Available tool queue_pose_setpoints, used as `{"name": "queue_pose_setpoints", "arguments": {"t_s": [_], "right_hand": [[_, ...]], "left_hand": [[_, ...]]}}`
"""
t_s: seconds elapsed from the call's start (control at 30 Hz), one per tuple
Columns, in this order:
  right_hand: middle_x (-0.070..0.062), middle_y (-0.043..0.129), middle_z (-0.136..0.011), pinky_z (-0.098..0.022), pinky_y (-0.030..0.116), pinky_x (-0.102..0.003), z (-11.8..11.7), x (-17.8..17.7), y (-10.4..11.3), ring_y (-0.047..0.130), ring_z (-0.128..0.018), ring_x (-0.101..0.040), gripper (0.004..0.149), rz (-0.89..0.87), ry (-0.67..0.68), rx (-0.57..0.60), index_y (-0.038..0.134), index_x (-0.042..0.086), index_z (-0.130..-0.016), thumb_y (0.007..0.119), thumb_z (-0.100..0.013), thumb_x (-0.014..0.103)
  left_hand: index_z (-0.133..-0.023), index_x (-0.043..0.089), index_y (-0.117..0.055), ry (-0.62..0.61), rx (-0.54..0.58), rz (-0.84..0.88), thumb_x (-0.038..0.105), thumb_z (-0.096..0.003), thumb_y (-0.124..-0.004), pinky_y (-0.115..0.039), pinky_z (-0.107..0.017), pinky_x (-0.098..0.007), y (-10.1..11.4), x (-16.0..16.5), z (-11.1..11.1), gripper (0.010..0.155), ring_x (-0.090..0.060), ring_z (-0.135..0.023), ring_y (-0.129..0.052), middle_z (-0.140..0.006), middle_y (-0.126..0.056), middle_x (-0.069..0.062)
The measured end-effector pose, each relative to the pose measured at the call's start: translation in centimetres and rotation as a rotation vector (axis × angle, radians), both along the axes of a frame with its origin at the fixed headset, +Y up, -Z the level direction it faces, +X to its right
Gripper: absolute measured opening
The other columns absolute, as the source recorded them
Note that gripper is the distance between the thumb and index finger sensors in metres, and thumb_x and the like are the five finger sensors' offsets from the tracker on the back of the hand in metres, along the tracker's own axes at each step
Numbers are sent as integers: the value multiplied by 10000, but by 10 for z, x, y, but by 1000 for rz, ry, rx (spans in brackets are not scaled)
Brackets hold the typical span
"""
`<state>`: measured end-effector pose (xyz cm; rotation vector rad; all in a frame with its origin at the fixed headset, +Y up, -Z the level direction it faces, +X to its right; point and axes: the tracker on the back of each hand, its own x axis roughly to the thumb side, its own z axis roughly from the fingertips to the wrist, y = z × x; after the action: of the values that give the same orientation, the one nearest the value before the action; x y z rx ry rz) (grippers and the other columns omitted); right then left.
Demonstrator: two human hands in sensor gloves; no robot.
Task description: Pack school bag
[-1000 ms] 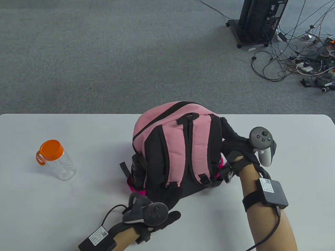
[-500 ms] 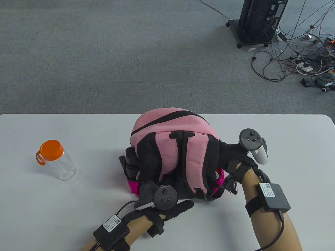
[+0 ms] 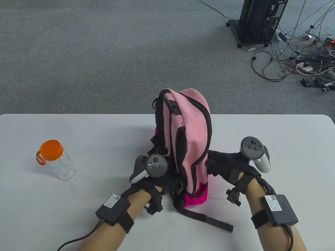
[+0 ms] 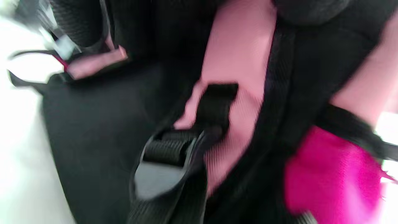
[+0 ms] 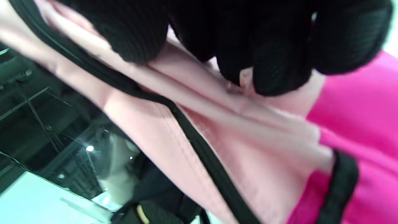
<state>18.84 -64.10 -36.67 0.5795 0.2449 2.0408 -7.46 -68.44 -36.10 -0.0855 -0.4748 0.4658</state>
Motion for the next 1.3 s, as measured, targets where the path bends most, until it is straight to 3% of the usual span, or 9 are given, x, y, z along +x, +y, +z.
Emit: {"name": "queue_pose_setpoints", "arguments": {"t_s": [0.17,0.27,0.4,0.7,0.87,0.93,1.0,1.2,1.3], "right_hand": [[-279,937,-815,-423,844,-675,4,-12,8,1016,-507,-422,678,101,-154,163,753,-15,-943,774,-437,435],[-263,958,-782,-435,825,-704,6,-18,7,1019,-472,-414,687,117,-220,200,787,-6,-920,799,-412,458],[-249,964,-777,-419,842,-679,7,-27,9,1021,-443,-396,714,159,-253,264,803,2,-898,797,-385,498],[-160,1032,-485,-364,904,-624,3,-56,24,1052,-269,-286,488,384,-367,466,895,-5,-687,811,-412,390],[-129,1050,-401,-423,880,-666,3,-22,29,1050,-209,-256,435,435,-459,522,946,31,-630,802,-415,381],[-176,1037,-416,-425,845,-707,8,-25,23,1037,-226,-303,435,332,-402,412,938,-12,-643,812,-434,349],[-155,1049,-436,-424,871,-684,12,-30,25,1055,-246,-289,427,419,-447,540,945,20,-648,813,-430,363],[-259,952,-779,-493,719,-821,18,-30,13,993,-635,-475,474,332,-440,425,843,32,-802,740,-472,357],[-331,784,-969,-509,685,-849,20,-31,7,851,-826,-572,771,399,-374,323,710,9,-951,808,-427,565]], "left_hand": [[-833,129,-982,218,383,-96,514,-434,-850,-856,-615,-607,33,-4,23,569,-389,-727,-1089,-765,-1128,-95],[-890,72,-928,5,270,136,405,-440,-907,-867,-633,-599,41,-19,29,560,-386,-755,-1087,-815,-1103,-98],[-1074,-34,-659,-144,-27,284,556,-391,-888,-748,-694,-678,39,-34,22,932,-514,-938,-900,-1050,-889,-243],[-859,13,-905,3,248,228,439,-454,-839,-884,-596,-592,50,-25,13,592,-395,-678,-1106,-747,-1123,-120],[-735,95,-1014,152,355,194,466,-451,-898,-900,-577,-582,49,-57,8,482,-325,-601,-1136,-568,-1193,-31],[-728,94,-1017,151,294,232,458,-441,-927,-881,-588,-601,48,-57,9,472,-340,-609,-1124,-564,-1190,-42],[-738,115,-1006,160,326,153,474,-444,-909,-892,-587,-588,52,-52,9,474,-319,-608,-1130,-571,-1182,-20],[-694,180,-995,226,351,84,602,-371,-927,-861,-608,-596,52,-61,17,536,-325,-658,-1104,-514,-1152,27],[-830,162,-934,221,366,85,635,-349,-919,-817,-644,-623,59,-68,25,675,-378,-752,-1050,-677,-1122,-14]]}}
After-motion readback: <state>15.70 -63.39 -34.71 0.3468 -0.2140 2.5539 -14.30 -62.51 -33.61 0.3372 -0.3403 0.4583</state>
